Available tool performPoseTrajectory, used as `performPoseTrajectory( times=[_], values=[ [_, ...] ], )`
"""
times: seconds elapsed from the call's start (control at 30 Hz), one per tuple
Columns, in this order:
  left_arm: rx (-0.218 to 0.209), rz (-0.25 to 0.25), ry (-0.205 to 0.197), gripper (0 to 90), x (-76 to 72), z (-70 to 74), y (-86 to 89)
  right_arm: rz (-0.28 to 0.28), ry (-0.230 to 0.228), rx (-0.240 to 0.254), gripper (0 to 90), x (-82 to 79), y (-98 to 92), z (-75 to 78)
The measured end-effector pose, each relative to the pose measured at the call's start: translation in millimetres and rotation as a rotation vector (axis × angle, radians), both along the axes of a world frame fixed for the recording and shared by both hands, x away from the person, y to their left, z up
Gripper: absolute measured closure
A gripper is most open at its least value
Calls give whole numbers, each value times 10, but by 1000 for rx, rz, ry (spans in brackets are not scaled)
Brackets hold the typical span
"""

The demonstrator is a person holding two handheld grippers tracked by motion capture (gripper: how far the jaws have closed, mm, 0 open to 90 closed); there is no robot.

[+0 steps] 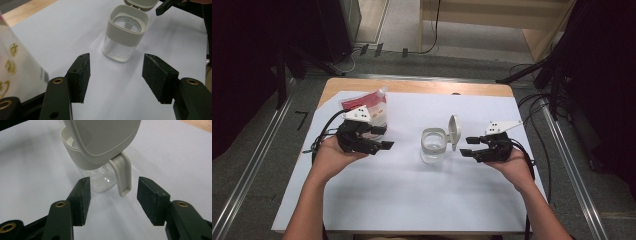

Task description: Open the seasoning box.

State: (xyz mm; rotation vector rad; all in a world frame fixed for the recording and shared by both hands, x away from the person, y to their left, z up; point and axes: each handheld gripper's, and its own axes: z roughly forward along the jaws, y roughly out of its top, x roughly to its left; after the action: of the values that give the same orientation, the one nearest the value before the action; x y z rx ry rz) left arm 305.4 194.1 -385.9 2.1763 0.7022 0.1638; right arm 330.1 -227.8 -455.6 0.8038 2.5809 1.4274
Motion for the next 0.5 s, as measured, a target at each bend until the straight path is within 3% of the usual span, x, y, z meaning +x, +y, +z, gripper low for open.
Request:
performPoseTrajectory(
  times=[0.5],
  values=[
    [18,99,7,404,-73,-36,425,-3,2,-9,451,34,2,-22]
  ],
)
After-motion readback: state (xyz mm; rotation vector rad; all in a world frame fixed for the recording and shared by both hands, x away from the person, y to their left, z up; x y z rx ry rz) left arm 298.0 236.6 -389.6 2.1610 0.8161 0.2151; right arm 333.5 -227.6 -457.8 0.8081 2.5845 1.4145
